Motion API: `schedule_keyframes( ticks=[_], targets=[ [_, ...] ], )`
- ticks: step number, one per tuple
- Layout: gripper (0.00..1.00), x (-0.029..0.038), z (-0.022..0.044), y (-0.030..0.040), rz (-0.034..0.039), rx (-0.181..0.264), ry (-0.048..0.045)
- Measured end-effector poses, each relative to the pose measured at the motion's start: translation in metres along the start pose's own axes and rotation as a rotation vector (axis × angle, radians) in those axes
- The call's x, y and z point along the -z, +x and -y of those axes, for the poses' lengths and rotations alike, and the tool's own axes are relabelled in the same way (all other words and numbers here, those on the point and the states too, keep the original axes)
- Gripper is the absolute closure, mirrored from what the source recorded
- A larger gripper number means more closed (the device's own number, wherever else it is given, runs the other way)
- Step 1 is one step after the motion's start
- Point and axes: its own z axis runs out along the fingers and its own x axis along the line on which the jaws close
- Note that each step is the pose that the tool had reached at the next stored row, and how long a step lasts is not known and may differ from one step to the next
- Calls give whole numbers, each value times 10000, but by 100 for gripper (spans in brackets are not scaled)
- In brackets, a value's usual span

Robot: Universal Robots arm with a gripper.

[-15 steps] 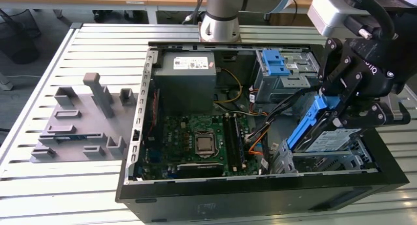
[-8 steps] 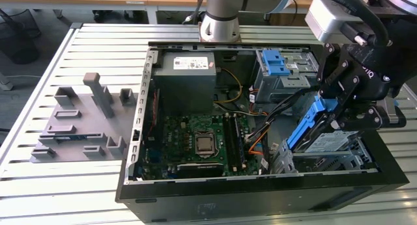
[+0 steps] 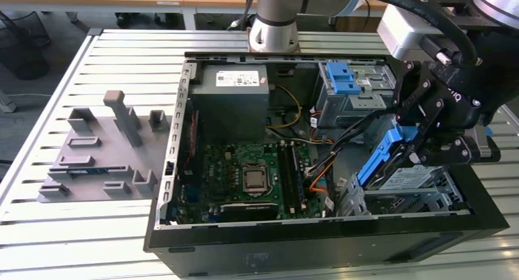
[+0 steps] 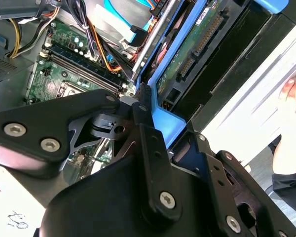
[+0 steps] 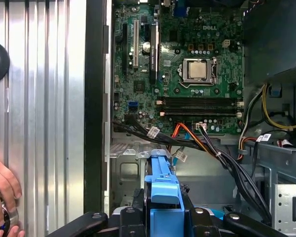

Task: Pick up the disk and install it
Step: 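Insert the disk into the insertion slot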

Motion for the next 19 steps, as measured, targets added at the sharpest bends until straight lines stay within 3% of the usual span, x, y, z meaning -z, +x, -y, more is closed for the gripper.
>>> schedule_keyframes(
  ticks=[19],
  targets=[
    [64,-129,3,11,-1,-9,0]
  ],
)
